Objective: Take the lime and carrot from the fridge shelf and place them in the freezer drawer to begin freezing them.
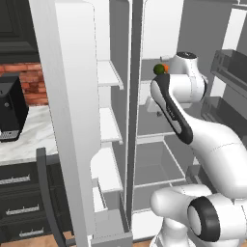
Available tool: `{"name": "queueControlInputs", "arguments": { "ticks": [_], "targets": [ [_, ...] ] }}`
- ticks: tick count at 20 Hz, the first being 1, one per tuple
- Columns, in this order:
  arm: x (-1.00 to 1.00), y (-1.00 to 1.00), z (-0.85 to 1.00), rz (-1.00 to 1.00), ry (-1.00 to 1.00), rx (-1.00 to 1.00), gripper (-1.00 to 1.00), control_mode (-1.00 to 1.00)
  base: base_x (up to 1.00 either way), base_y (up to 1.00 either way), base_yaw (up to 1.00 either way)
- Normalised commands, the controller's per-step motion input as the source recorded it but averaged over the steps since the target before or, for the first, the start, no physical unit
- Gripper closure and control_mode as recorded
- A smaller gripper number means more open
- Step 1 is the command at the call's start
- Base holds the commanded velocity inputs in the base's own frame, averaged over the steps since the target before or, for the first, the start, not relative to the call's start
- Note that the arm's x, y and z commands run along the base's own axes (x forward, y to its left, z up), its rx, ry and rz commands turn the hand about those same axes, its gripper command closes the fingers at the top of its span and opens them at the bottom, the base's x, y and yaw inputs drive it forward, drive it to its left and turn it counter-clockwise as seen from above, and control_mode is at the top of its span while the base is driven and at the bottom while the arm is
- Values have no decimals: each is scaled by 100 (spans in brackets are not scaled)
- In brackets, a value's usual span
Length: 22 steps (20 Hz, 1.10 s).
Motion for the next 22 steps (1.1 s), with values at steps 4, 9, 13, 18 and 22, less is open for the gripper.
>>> {"name": "queueControlInputs", "arguments": {
  "ticks": [4, 9, 13, 18, 22],
  "targets": [
    [-13, 5, -5, 0, 0, 0, -100, -100, 0, 0, 0],
    [-54, 16, -15, 0, -8, 8, -100, -100, 0, 0, 0],
    [-28, 49, 0, 0, -1, 18, -100, -100, 0, 0, 0],
    [2, 79, 0, 0, 0, 17, -100, -100, 0, 0, 0],
    [3, 60, 1, 0, 0, 13, -100, -100, 0, 0, 0]
  ]
}}
